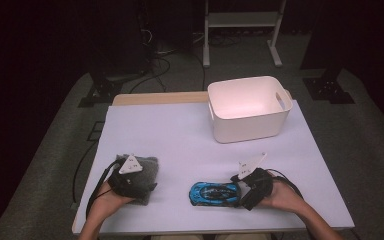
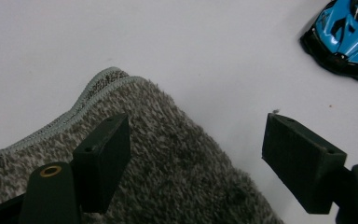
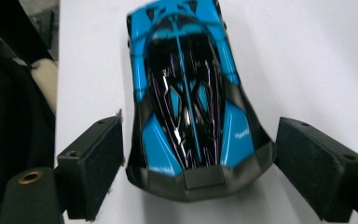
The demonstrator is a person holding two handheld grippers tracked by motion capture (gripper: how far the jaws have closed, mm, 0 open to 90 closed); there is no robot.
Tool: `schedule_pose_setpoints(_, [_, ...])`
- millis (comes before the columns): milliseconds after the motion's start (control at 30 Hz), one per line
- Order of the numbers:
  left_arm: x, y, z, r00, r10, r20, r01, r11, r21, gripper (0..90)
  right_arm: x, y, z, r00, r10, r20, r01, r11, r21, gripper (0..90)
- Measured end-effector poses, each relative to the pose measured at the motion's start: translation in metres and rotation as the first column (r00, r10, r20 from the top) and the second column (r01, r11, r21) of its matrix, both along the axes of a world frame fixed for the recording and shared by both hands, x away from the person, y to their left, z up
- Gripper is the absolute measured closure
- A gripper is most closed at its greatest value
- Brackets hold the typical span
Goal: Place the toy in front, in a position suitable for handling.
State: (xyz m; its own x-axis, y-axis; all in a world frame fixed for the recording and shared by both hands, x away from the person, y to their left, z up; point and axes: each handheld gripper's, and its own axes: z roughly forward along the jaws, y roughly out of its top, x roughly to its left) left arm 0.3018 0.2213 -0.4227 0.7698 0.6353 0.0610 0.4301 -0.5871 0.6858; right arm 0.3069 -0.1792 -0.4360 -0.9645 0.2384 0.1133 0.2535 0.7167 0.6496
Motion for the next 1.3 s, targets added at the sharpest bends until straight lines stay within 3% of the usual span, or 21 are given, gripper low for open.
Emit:
schedule_pose_setpoints(267, [0.008,0.004,-0.015,0.9976,0.033,-0.06,-0.033,0.9994,0.014,27.0,-0.003,0.0,-0.009,0.9998,0.015,0.012,-0.014,1.0,-0.015,15.0])
schedule_pose_setpoints(533, [0.007,0.006,-0.018,0.9976,0.04,-0.056,-0.039,0.999,0.021,38.2,-0.004,0.001,-0.016,0.9997,0.017,0.017,-0.017,1.0,-0.012,15.2])
schedule_pose_setpoints(833, [0.005,0.006,-0.017,0.9991,0.018,-0.038,-0.016,0.9989,0.044,61.4,-0.005,0.001,-0.019,0.9992,0.016,0.037,-0.017,1.0,0.008,15.4])
schedule_pose_setpoints(1100, [0.005,0.008,-0.017,0.9993,0.008,-0.036,-0.007,0.9994,0.034,79.5,-0.005,-0.001,-0.02,0.9984,0.021,0.053,-0.022,1.0,0.019,15.7])
schedule_pose_setpoints(1300, [0.005,0.01,-0.015,0.9991,-0.002,-0.043,0.003,0.9998,0.02,82.3,-0.006,-0.002,-0.021,0.9975,0.025,0.066,-0.026,0.999,0.021,18.2])
